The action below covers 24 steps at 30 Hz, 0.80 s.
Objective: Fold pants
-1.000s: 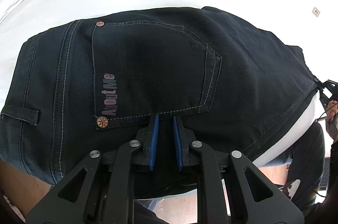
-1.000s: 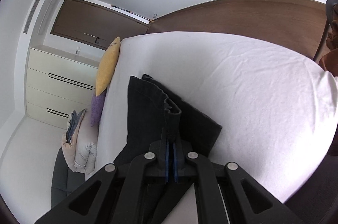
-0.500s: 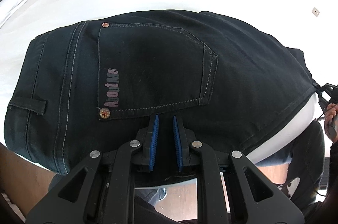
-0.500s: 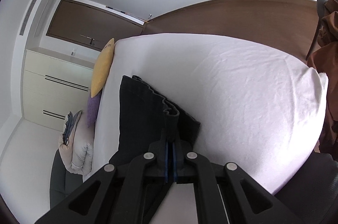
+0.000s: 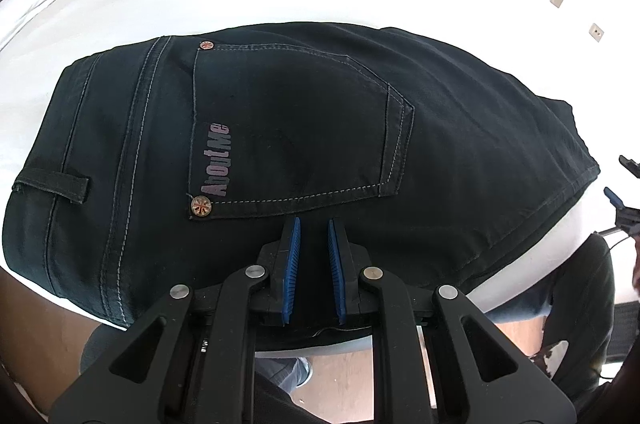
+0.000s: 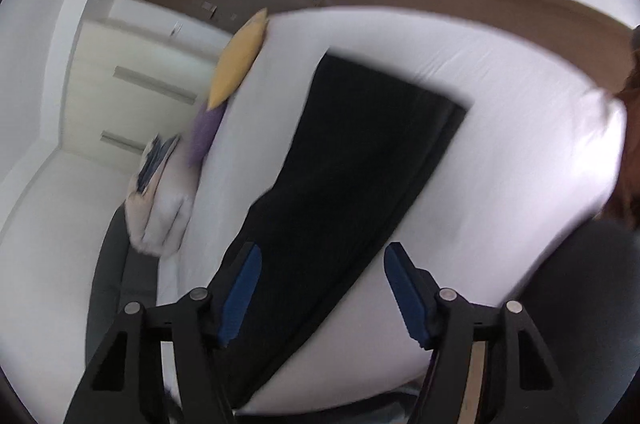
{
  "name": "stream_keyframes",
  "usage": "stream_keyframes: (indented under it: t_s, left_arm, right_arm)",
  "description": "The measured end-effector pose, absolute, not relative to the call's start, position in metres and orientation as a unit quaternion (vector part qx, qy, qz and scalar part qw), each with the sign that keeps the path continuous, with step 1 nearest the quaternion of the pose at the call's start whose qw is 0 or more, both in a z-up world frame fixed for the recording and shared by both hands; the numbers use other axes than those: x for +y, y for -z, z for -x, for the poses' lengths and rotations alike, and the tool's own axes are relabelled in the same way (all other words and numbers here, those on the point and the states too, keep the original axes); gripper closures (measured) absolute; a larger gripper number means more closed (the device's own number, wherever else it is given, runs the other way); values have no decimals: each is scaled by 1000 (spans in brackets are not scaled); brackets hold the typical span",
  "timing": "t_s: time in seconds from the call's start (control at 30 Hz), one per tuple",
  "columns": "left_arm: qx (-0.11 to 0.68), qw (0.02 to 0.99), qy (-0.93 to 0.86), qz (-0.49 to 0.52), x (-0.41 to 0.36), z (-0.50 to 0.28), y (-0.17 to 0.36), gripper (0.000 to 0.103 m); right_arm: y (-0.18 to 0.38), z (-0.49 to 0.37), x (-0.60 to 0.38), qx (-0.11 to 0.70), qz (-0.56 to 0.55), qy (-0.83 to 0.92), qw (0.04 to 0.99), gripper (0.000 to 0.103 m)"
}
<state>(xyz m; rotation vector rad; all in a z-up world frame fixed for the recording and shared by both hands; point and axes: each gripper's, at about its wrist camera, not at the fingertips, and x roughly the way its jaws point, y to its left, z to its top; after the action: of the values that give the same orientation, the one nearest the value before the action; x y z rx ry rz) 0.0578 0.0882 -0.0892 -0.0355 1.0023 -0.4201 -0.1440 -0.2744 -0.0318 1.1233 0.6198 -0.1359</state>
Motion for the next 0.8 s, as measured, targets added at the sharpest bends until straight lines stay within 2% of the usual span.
stream_keyframes:
  t_s: [0.17,0.33,0.43,0.5,0.77,0.8]
  left_arm:
    - [477,856,200,15,89,-54,88,89]
    - [476,855,202,26,93,-52,89,89]
    - [475,856,201,26,95,-51,90,89]
    - [474,857,201,27,97,-51,90,89]
    - [475,857,197,25,93,-52,88,89]
    - [476,857,197,24,93,-52,87,89]
  right_arm:
    - [55,80,-169,379,-522,-88,759,49]
    - [78,48,-128,427,-524,-120,727,50]
    - [92,43,-128,435,-538,-111,714,50]
    - [94,42,-127,433,-540,-108,713,56]
    - [99,30,-114,449,-539,-114,704,57]
    - [102,25,-113,447,-543,-116,702,61]
